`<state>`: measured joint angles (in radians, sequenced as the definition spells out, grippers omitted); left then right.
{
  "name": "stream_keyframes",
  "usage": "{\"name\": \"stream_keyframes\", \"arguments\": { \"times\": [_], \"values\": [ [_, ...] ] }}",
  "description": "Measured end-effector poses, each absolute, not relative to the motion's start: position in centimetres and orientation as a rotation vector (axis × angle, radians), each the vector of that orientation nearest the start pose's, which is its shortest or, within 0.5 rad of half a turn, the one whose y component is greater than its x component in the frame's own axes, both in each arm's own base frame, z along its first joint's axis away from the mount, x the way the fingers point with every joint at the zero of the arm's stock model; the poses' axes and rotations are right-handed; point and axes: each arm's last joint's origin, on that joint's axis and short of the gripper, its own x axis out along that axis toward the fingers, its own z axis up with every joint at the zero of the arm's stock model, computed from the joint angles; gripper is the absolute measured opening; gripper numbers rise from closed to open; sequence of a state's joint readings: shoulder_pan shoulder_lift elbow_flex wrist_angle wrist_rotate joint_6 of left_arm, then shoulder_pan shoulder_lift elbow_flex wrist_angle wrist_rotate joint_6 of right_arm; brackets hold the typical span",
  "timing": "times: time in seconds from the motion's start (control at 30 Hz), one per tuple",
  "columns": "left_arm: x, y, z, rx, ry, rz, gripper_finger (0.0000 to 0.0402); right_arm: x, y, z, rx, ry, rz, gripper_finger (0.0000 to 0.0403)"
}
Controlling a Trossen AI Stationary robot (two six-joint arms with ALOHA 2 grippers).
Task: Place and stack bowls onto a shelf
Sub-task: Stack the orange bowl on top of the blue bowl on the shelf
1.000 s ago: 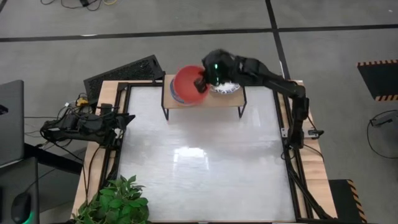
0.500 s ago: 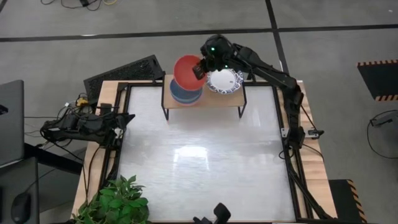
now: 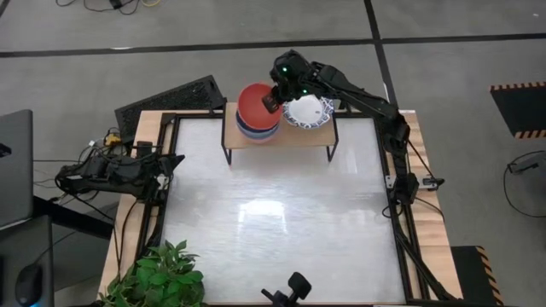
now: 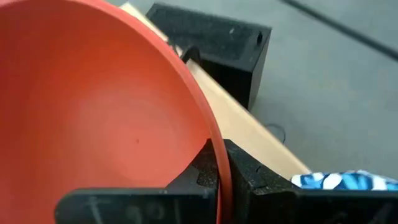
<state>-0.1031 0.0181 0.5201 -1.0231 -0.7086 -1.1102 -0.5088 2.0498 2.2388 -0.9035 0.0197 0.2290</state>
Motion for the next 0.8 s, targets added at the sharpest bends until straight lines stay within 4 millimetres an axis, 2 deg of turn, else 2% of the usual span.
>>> {"name": "stream_keyframes", "arguments": {
  "times": [0.27, 0.6, 0.8],
  "values": [
    [2.2, 1.7, 23.4, -0.847, 0.104, 0.782, 0.0302, 38.8, -21.9, 38.1, 0.37, 0.628, -0.552, 0.0059],
    [2.2, 1.7, 23.4, -0.848, 0.104, 0.782, 0.0302, 38.6, -21.8, 38.4, 0.376, 0.614, -0.557, 0.0167],
    [2.2, 1.7, 23.4, -0.848, 0.105, 0.781, 0.0302, 37.7, -21.6, 40.2, 0.36, 0.544, -0.561, 0.0218]
  ]
}}
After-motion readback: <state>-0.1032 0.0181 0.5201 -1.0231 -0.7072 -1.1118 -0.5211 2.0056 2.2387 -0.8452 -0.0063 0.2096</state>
